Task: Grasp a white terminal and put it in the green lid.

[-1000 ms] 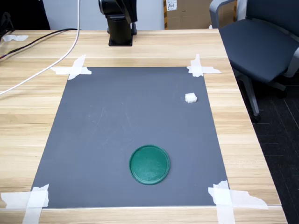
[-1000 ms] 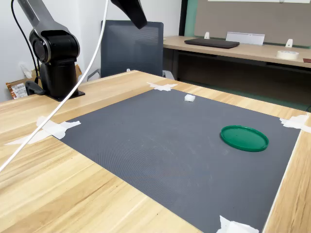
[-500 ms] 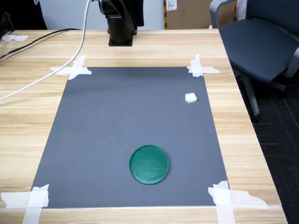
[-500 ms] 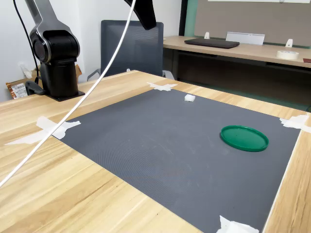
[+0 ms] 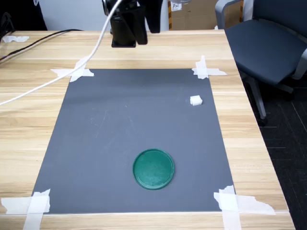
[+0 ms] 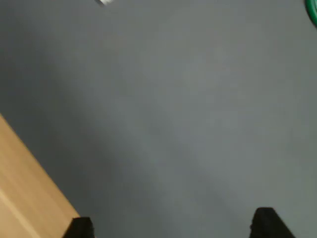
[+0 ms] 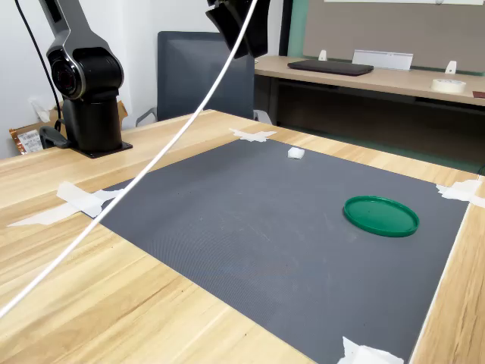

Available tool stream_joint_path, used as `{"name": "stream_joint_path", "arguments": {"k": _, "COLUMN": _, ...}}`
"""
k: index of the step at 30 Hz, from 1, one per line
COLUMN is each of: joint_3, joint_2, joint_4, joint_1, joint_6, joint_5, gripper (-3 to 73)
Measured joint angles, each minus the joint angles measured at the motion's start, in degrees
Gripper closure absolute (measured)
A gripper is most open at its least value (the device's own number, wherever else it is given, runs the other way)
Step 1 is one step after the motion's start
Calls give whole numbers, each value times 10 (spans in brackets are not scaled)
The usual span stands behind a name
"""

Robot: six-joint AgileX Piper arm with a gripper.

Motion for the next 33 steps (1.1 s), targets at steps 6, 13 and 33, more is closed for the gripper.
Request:
{"name": "stream_joint_path", "arguments": {"k": 6, "joint_3": -31, "joint_2": 4, "joint_4": 58, "joint_1": 1, "joint_6": -36, "joint_5": 33, "gripper": 83}}
{"name": "stream_joint_path", "arguments": {"k": 13, "joint_3": -88, "joint_2": 41, "joint_4": 67, "joint_1": 2, "joint_6": 2, "joint_5": 40, "gripper": 83}}
{"name": "stream_joint_path", "arguments": {"k": 33, "joint_3": -107, "joint_2": 170, "joint_4": -75, "joint_1": 180, "joint_6": 92, "joint_5": -6, "gripper": 83}}
